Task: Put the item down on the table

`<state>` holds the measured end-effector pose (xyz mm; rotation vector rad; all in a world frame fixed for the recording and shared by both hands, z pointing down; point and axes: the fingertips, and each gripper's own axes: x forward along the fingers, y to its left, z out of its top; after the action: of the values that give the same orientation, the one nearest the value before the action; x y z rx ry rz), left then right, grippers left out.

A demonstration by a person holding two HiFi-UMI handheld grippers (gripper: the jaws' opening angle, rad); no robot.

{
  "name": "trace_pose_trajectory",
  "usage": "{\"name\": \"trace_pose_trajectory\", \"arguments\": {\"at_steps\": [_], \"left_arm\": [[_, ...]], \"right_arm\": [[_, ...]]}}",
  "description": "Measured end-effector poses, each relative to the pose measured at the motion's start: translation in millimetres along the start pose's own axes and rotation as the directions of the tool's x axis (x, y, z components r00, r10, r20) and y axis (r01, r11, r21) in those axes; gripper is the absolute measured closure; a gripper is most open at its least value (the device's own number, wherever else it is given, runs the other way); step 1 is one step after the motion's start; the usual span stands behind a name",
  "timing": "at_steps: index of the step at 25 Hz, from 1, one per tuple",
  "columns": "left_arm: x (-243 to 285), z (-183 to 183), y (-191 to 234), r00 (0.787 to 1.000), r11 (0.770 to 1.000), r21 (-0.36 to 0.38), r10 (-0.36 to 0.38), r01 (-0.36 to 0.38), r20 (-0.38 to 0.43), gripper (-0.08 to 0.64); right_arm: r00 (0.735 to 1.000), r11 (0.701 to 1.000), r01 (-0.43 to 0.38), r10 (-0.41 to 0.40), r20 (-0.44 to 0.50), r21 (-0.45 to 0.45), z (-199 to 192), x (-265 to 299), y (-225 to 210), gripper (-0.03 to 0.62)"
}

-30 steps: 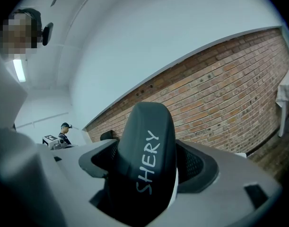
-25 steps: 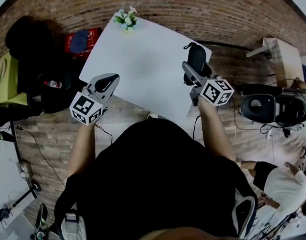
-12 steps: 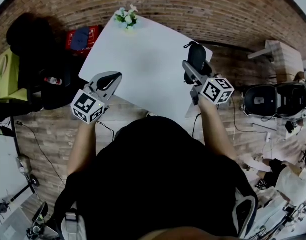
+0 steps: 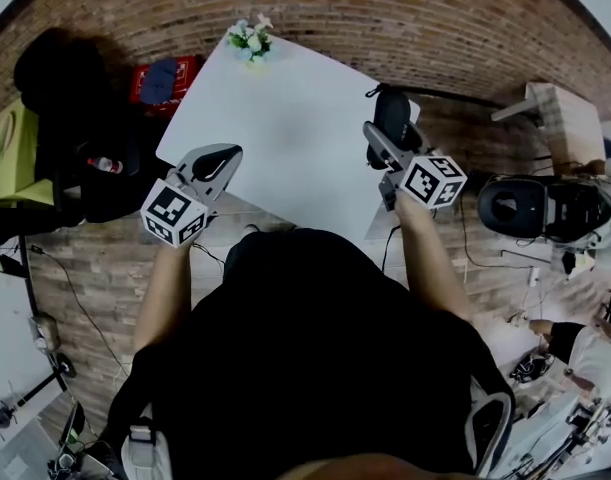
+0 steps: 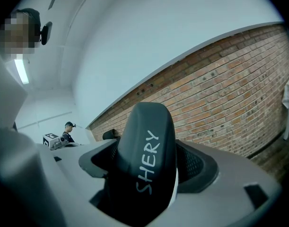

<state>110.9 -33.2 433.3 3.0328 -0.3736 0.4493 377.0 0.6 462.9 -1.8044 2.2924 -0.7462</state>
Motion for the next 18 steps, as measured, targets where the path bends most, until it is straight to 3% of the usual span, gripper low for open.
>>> {"name": "trace_pose_trajectory", "arguments": {"at_steps": [7,18], "left_arm": [[-7,-1,4,1.000,1.000,-0.004,-0.001,0.001,0.001,0.549],[-29,-11,45,1.000,1.000,-0.021,0.009,-0.009,-0.002,0.549]], "right_arm": [[1.000,1.000,-0.008,0.007,-0.010,-0.005,1,10,8,0.204],[1.000,1.000,0.003,-0.003,-0.002,-0.006,8,47,23,0.204]]}}
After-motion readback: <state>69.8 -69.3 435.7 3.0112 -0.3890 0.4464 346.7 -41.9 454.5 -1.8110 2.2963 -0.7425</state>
